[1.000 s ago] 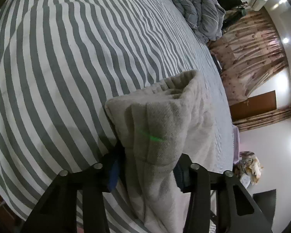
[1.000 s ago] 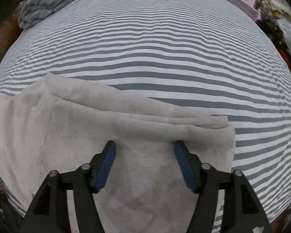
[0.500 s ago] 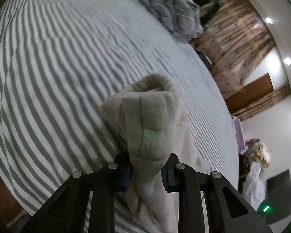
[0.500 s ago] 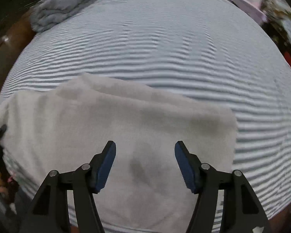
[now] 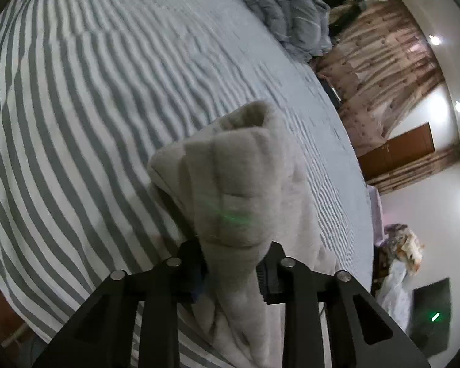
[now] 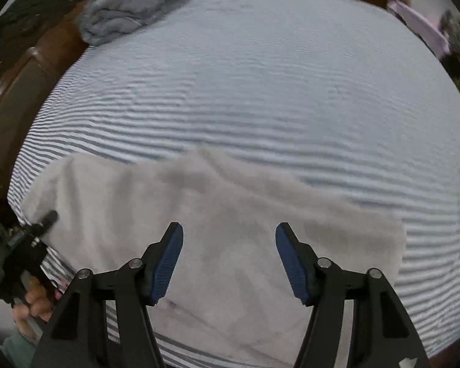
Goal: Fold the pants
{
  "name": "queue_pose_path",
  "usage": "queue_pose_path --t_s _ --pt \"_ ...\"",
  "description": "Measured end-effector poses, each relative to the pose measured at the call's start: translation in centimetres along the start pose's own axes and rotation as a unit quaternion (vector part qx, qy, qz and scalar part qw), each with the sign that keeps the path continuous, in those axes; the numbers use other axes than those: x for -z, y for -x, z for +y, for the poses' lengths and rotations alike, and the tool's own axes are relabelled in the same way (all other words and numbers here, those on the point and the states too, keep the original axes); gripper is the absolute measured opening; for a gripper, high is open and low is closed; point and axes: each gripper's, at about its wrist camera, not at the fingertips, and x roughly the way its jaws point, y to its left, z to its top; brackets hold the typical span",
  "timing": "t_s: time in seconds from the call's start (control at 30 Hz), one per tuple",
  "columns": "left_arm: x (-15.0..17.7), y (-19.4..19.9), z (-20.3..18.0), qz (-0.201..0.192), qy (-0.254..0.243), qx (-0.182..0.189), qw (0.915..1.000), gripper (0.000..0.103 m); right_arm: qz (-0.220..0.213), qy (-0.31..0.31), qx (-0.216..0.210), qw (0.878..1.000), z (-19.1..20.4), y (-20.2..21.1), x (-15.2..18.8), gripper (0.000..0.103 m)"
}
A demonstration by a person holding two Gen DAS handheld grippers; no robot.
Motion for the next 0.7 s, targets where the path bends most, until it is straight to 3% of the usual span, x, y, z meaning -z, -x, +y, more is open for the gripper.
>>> queue_pose_path --t_s 0.27,0.37,0.5,0.53,0.6,0.7 --pt "0.8 -1.2 1.2 0.029 -0.004 -0.019 0.9994 0.043 0.008 -0.041 0.060 0.997 -6.1 -2.0 3.4 0.060" --pt "0.5 -1.9 0.9 0.034 -0.008 -0.016 0.9993 0.050 0.004 -0.052 0.092 0.994 -8.3 -2.2 3.9 0.059" --pt "-0.1 -2.5 0.4 0.029 0.005 -0.005 0.9995 0.056 0.003 -0.068 0.103 0.992 -10.8 -2.5 4.5 0.059" --pt "-0.2 -2.7 0.1 0.026 0.000 -0.007 0.9996 0.054 0.002 -0.071 0.099 0.993 -11.1 -2.6 4.5 0.059" --pt "0.0 -2.8 -0.7 0.020 -0.019 -0.015 0.9995 0.034 0.002 -0.064 0.105 0.992 -11.2 -2.8 4.5 0.059" --pt "0.3 -2.1 -1.8 0.008 -0.044 -0.020 0.9988 0.024 0.004 -0.052 0.117 0.992 -11.0 -3.6 4.5 0.061"
